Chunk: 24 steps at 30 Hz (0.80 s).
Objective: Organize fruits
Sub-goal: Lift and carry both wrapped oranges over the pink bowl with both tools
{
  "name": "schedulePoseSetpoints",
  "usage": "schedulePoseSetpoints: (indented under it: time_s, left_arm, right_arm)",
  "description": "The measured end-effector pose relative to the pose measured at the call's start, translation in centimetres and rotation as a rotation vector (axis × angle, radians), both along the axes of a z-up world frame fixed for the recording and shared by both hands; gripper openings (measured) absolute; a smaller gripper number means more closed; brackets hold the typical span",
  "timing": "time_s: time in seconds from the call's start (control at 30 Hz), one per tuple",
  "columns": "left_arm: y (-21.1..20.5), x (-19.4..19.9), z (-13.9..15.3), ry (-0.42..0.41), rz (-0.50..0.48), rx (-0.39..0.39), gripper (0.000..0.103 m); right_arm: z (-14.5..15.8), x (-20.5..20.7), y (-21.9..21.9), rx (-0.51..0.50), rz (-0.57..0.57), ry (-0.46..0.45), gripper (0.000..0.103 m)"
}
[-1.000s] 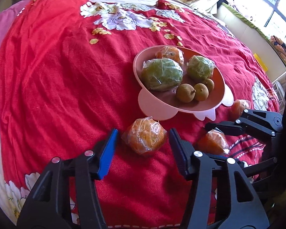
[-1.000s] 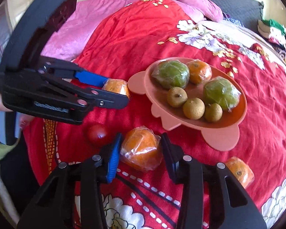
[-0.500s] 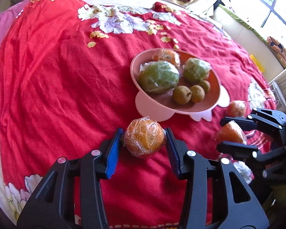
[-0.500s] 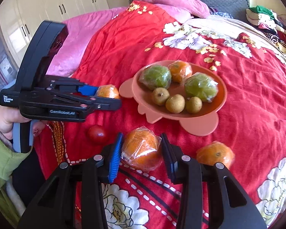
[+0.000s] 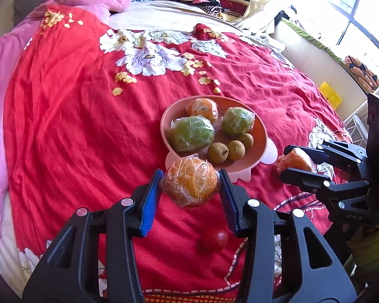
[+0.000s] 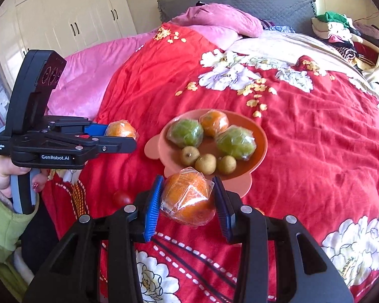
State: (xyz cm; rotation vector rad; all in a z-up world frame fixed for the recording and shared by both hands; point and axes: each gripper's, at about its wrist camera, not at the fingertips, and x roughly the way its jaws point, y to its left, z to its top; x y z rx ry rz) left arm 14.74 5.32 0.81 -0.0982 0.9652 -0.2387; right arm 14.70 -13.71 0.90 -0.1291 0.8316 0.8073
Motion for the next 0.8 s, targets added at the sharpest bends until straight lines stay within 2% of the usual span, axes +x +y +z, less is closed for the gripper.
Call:
schedulePoseSetpoints:
  time_s: [0.43, 0.8]
  left_arm:
    - [-1.5, 1.3, 0.7, -0.010, -0.025, 0.004, 0.036]
    - [-2.4, 2.4, -0.3, 0.011, -0.044, 0.009, 0.037]
  right_arm:
    - [1.7, 1.7, -0.3, 0.012, -0.017, -0.045, 0.038]
    - [2.0, 3.5, -0.5, 0.012, -0.038, -0.056, 0.038]
